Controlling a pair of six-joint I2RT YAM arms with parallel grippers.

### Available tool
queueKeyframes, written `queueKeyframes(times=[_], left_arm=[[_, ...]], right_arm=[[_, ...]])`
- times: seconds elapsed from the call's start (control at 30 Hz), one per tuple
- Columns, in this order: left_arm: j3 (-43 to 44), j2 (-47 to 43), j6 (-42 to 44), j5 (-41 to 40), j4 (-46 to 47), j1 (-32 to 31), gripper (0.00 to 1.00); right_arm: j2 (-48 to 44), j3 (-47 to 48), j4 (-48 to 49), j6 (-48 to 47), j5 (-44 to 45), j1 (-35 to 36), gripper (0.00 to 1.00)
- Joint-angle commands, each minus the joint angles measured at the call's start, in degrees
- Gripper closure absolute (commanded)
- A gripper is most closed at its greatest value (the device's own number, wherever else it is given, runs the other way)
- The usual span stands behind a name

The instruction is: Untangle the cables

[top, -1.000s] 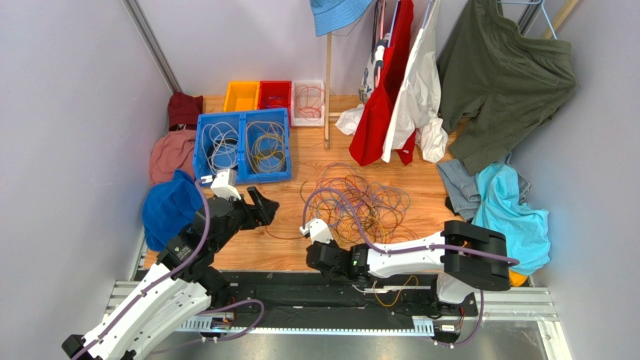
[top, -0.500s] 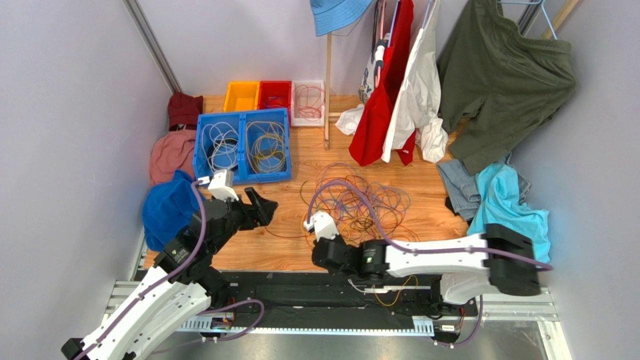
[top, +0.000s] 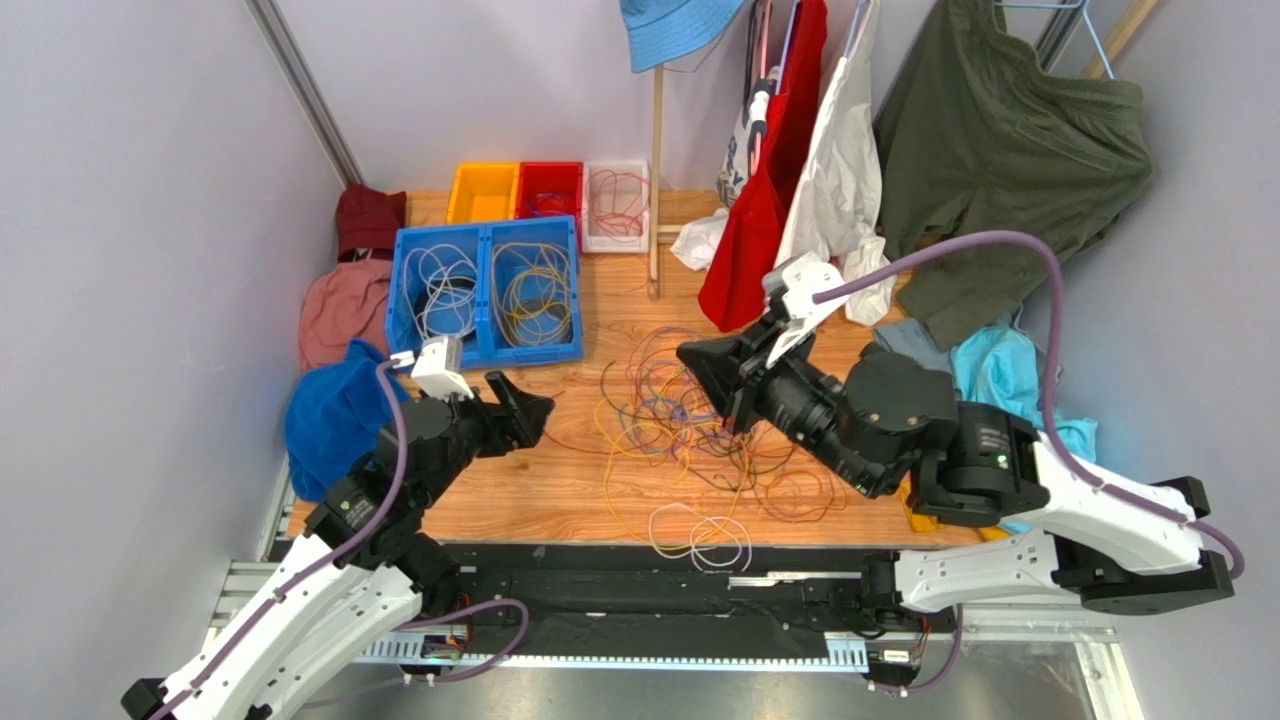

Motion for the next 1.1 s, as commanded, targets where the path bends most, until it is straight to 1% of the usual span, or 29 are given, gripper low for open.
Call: queueKeyframes(times=[0.0,0.03,0.13,0.17,0.23,0.27,0.33,0.37,0.43,0.47,0.53,0.63,0.7,0.83,0.87,1.07], left_arm=[[1.65,-0.68,1.37,2.85,7.38,-0.31,0.10],[1.29,-0.77,1.37,3.65,8.97,-0.23,0.09],[-1.34,-0.86,1.81,8.65,18.36,-0.23,0.09],[-2.13,-0.94,1.81,10.23,24.65,-0.23,0.09],[-5.73,-0.77,1.81,15.41,33.29,-0.31,0.09],[-8.87,-0.42,1.64,18.57,42.64,-0.23,0.09],[-12.14,0.19,1.20,20.61,52.44,-0.32,0.09],[-14.59,1.42,1.54,21.84,60.67,-0.23,0.09],[-15.85,3.18,2.42,22.90,66.97,-0.40,0.09],[-16.11,5.10,3.91,24.38,71.52,-0.32,0.09],[-15.94,7.91,5.15,25.97,75.41,-0.49,0.09],[-15.76,11.08,6.38,26.86,85.23,-1.72,0.09],[-14.54,12.41,9.09,27.03,87.03,-3.73,0.09],[-10.85,15.75,15.60,29.49,87.38,-7.95,0.09],[-10.58,16.28,17.87,29.58,87.30,-8.92,0.09],[-7.42,22.34,24.82,28.97,87.47,-15.16,0.08]], right_arm=[[2.97,10.67,-3.41,-7.38,-0.25,0.33,1.00],[3.51,12.88,-3.59,-7.83,-0.52,0.33,1.00],[5.79,21.05,-4.90,-8.71,-2.97,0.33,1.00],[6.41,22.64,-5.35,-8.80,-4.11,0.33,1.00],[7.73,25.80,-6.75,-8.71,-4.73,0.42,1.00],[8.08,26.43,-7.54,-8.54,-5.26,0.34,1.00],[8.52,26.78,-8.25,-7.66,-5.44,0.33,1.00],[8.52,26.61,-8.42,-7.22,-5.96,0.42,1.00],[7.91,25.48,-8.08,-6.17,-6.49,0.33,1.00],[7.65,25.12,-7.81,-5.90,-6.93,0.33,1.00],[7.38,24.77,-7.72,-5.29,-7.46,0.33,1.00],[7.47,24.85,-8.07,-4.23,-8.34,0.33,1.00],[7.20,24.50,-8.16,-3.35,-8.78,0.33,1.00],[6.77,22.57,-7.64,-2.21,-8.96,0.33,1.00],[6.50,22.13,-7.72,-2.12,-8.96,0.33,1.00],[5.62,18.97,-6.67,-1.24,-9.39,0.33,1.00]])
